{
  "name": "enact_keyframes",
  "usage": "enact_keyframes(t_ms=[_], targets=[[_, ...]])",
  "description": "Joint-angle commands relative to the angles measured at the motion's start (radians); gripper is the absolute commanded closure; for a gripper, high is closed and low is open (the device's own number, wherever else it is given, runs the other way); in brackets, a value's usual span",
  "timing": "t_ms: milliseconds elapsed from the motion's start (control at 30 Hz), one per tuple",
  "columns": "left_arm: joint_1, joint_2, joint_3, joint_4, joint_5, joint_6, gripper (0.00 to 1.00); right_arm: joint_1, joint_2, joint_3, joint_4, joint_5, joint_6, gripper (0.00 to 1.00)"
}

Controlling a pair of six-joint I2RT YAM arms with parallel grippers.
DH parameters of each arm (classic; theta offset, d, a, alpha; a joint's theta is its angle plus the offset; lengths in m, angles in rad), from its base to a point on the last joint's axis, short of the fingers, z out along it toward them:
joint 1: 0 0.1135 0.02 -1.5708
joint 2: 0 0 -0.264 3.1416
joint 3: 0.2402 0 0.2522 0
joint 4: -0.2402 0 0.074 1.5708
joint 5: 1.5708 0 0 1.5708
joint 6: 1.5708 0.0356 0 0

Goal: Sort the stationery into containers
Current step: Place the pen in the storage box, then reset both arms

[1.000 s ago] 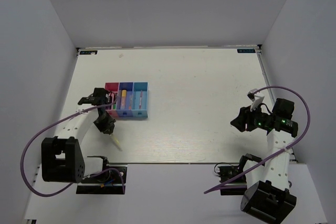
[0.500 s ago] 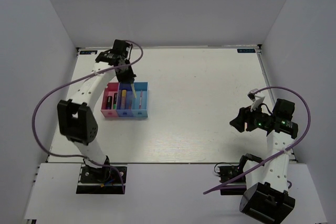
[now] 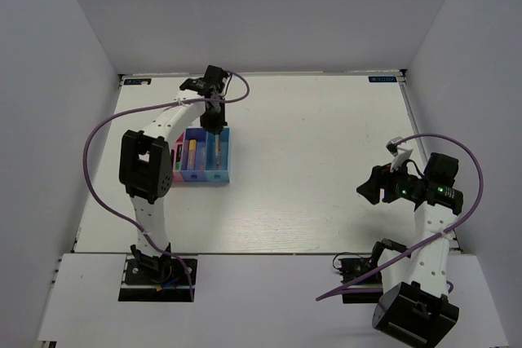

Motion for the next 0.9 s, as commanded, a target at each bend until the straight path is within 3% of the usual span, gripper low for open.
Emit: enact_keyframes(t_ms=[0,33,133,167,300,400,433,467,500,533,567,600,633,667,700,733,800,867], targets=[[-0.020,-0.059,-0.040,0.010,-0.025,0.043,0.81,-0.003,0.001,-0.008,0.028,-0.021,0.011,0.32],[-0.033,-0.050,-0.041,0.008,-0.024,0.048,0.72,-0.003,-0.001,-0.008,0.029,-0.019,0.011,0.30],[-0.063,-0.056,-0.043,-0.004,-0.044,0.054,0.58,-0.003,-0.005,-0.008,0.022,-0.011,0.010,0.28],[-0.070,-0.057,-0.043,-0.004,-0.051,0.052,0.45,-0.003,-0.010,-0.013,0.023,-0.010,0.004,0.27],[-0.085,-0.091,-0.018,-0.033,-0.073,0.045,0.30,-0.006,-0.039,-0.017,0.022,0.002,0.001,0.16],[-0.108,-0.170,0.016,-0.081,-0.094,0.042,0.30,-0.004,-0.062,-0.017,0.040,0.010,0.025,0.10],[-0.138,-0.193,0.014,-0.091,-0.099,0.042,0.35,-0.004,-0.070,-0.020,0.051,0.012,0.050,0.10],[-0.149,-0.219,-0.003,-0.096,-0.104,0.040,0.45,-0.004,-0.080,-0.020,0.075,0.024,0.069,0.10],[-0.163,-0.309,-0.021,-0.093,-0.098,0.042,0.87,-0.004,-0.080,-0.017,0.092,0.030,0.126,0.10],[-0.174,-0.347,-0.042,-0.084,-0.084,0.051,1.00,-0.004,-0.086,-0.017,0.107,0.039,0.193,0.10],[-0.216,-0.382,-0.149,-0.063,-0.047,0.057,1.00,-0.003,-0.094,-0.014,0.138,0.048,0.223,0.10],[-0.229,-0.511,-0.194,-0.047,-0.009,0.062,0.99,-0.003,-0.096,0.000,0.143,0.047,0.282,0.10],[-0.253,-0.560,-0.240,0.011,0.007,0.062,0.87,-0.003,-0.103,0.006,0.147,0.050,0.306,0.10],[-0.267,-0.606,-0.353,0.029,0.023,0.053,0.61,-0.001,-0.102,0.010,0.166,0.055,0.333,0.10],[-0.272,-0.749,-0.465,0.049,0.074,0.048,0.22,-0.003,-0.114,0.009,0.187,0.070,0.416,0.10],[-0.277,-0.798,-0.572,0.071,0.091,0.042,0.00,-0.003,-0.117,0.001,0.209,0.085,0.438,0.10],[-0.278,-0.955,-0.733,0.125,0.111,0.040,0.00,-0.001,-0.126,-0.016,0.239,0.091,0.468,0.10],[-0.277,-1.020,-0.789,0.148,0.113,0.054,0.00,0.000,-0.126,-0.033,0.243,0.099,0.510,0.10]])
